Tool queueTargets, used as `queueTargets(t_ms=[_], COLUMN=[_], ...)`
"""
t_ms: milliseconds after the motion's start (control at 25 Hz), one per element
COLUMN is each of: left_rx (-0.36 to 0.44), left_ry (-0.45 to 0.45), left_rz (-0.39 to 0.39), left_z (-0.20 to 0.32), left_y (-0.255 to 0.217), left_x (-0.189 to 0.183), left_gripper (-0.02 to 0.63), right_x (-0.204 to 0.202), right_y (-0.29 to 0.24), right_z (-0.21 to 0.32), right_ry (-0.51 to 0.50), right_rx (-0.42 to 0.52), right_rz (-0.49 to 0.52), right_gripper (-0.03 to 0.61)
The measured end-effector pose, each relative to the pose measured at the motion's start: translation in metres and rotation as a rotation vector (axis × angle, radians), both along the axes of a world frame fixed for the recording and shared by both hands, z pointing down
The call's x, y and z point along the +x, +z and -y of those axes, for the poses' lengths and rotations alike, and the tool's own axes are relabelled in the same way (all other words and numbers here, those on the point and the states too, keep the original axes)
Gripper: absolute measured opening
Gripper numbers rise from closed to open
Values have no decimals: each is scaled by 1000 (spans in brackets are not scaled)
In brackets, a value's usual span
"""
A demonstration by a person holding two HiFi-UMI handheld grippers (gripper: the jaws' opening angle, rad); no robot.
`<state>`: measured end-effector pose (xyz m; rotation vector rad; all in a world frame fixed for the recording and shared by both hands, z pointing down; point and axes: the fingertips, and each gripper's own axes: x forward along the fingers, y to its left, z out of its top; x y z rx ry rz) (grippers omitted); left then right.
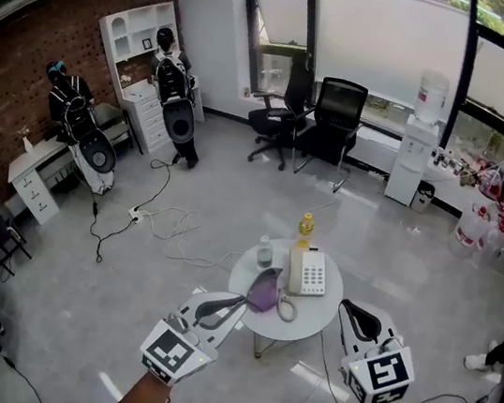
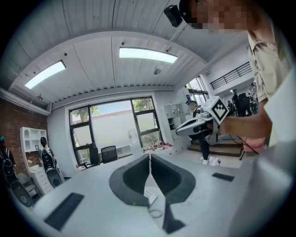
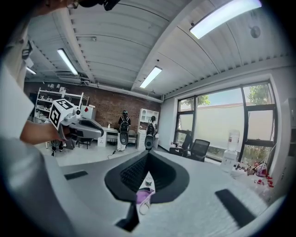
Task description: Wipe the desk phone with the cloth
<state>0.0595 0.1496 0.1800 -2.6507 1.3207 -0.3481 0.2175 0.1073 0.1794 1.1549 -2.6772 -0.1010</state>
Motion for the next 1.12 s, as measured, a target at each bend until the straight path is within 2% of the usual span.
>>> queueTargets(t_ms=[240, 440, 800, 1120], left_rx=[4, 8, 12, -38], left_ry=[25, 48, 102, 91], left_rz=[13, -4, -46, -43], left_z=[22, 51, 128, 182], left_y=[1, 9, 28, 57], left_x=[22, 21, 1, -26], left_gripper=[14, 14, 14, 14], right_x=[14, 14, -4, -40], right_y=[2, 5, 13, 34], right_z=[18, 36, 92, 149], right_ry=[-3, 20, 94, 65], right_rx=[-5, -4, 8, -23], right_rz=[28, 15, -14, -28], right_gripper=[-8, -8, -8, -6])
